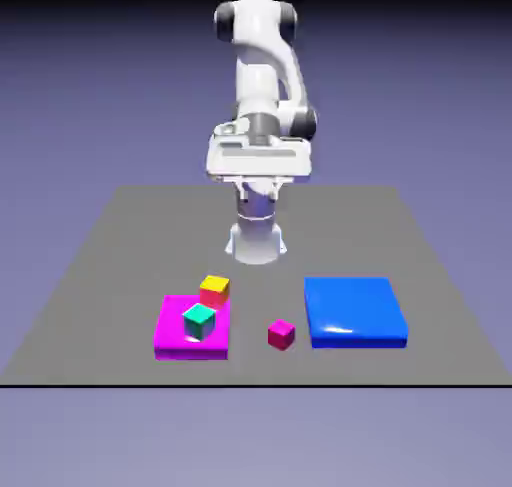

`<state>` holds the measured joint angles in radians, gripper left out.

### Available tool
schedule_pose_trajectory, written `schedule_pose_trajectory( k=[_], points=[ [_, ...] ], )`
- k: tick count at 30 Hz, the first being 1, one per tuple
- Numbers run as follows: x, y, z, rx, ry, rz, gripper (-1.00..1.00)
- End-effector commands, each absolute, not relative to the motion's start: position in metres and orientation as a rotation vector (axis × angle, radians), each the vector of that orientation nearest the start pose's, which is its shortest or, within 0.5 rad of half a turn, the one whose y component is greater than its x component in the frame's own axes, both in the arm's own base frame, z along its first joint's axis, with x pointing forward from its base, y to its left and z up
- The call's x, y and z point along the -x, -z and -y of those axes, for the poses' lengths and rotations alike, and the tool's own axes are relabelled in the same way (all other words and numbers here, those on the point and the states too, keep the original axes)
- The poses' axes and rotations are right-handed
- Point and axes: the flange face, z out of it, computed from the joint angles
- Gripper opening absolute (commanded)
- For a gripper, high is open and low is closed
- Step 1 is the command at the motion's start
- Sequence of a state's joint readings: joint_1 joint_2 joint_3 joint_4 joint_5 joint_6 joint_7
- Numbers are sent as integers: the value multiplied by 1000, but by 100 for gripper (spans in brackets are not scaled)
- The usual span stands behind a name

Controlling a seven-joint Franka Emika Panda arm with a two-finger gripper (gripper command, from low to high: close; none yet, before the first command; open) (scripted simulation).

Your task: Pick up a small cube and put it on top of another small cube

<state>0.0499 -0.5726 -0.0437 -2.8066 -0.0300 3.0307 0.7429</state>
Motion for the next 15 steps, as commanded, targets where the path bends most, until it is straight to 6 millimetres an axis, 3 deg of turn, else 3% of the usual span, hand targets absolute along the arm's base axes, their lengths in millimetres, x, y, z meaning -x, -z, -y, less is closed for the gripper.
schedule_pose_trajectory(
  k=[1,8,15],
  points=[
    [-390,-461,-4,2490,1027,-904,0],
    [-393,-461,-1,2514,973,-773,0],
    [-399,-448,3,2547,902,-648,0]
  ],
)
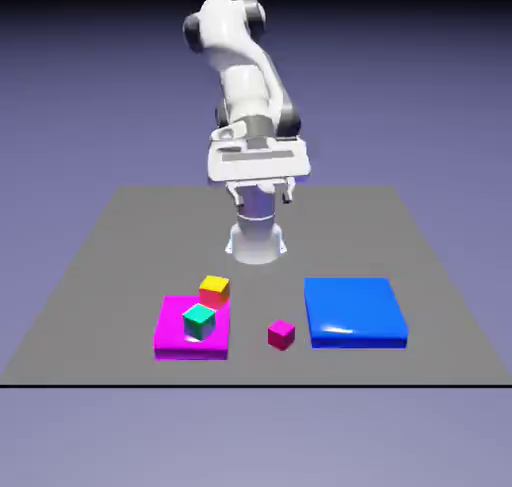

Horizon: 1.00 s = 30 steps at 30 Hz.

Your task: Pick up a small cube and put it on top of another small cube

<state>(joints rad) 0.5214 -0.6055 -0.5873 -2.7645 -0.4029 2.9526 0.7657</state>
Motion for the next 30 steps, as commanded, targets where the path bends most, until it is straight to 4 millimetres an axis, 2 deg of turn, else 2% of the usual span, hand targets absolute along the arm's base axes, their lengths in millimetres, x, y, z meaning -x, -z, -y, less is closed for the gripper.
schedule_pose_trajectory(
  k=[1,7,14,21,30],
  points=[
    [-400,-446,3,2553,890,-631,0],
    [-407,-422,4,2593,814,-525,0],
    [-414,-383,1,2651,711,-397,0],
    [-417,-332,-6,2723,593,-258,0],
    [-409,-255,-19,2829,422,-51,0]
  ],
)
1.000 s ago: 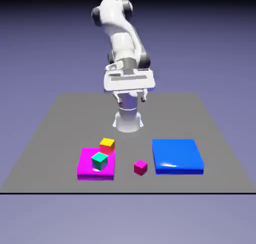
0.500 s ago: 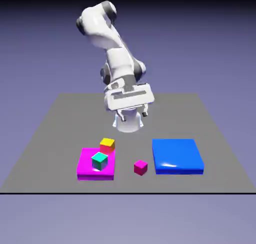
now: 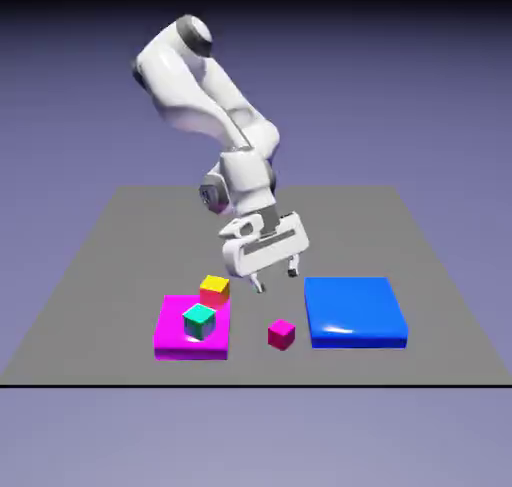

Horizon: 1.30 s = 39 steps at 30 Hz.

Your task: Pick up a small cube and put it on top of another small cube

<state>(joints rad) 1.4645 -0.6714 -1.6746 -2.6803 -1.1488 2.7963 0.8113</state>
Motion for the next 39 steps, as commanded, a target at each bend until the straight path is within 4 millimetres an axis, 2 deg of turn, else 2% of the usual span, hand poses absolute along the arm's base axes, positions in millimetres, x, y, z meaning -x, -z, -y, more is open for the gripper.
schedule_pose_trajectory(
  k=[1,8,9,11,17,18,19,23,27,33,39],
  points=[
    [-407,-246,-20,2842,402,-26,0],
    [-389,-185,-28,2926,263,161,0],
    [-389,-185,-28,2926,263,161,0],
    [-394,-171,-30,2922,270,159,0],
    [-397,-117,-38,2926,263,161,0],
    [-397,-117,-38,2926,263,161,-100],
    [-397,-117,-38,2926,263,161,-100],
    [-397,-157,-32,2920,272,157,-100],
    [-390,-187,-26,2927,266,155,-100],
    [-413,-234,14,2947,331,1,-100],
    [-425,-272,51,2959,372,-138,-100]
  ],
)
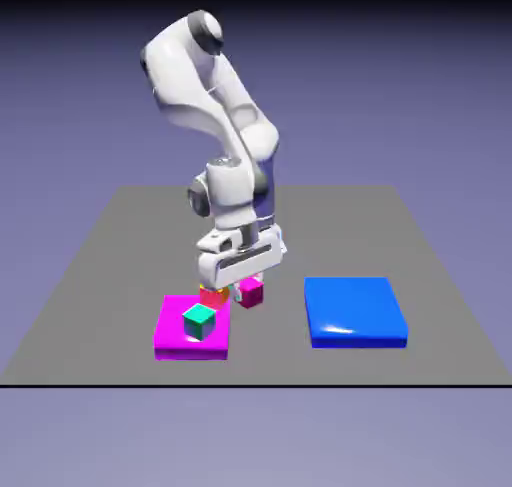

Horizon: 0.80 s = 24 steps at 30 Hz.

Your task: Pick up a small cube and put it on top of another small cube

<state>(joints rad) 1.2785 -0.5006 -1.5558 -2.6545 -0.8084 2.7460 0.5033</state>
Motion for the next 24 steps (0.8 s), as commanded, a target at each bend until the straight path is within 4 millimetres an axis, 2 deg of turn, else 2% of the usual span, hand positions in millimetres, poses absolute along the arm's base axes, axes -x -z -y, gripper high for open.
schedule_pose_trajectory(
  k=[1,7,12,21,24],
  points=[
    [-426,-277,56,2960,377,-160,-100],
    [-428,-301,86,2964,389,-286,-100],
    [-426,-310,107,2959,381,-386,-100],
    [-418,-301,139,2920,332,-563,-100],
    [-419,-298,139,2919,331,-563,-100]
  ],
)
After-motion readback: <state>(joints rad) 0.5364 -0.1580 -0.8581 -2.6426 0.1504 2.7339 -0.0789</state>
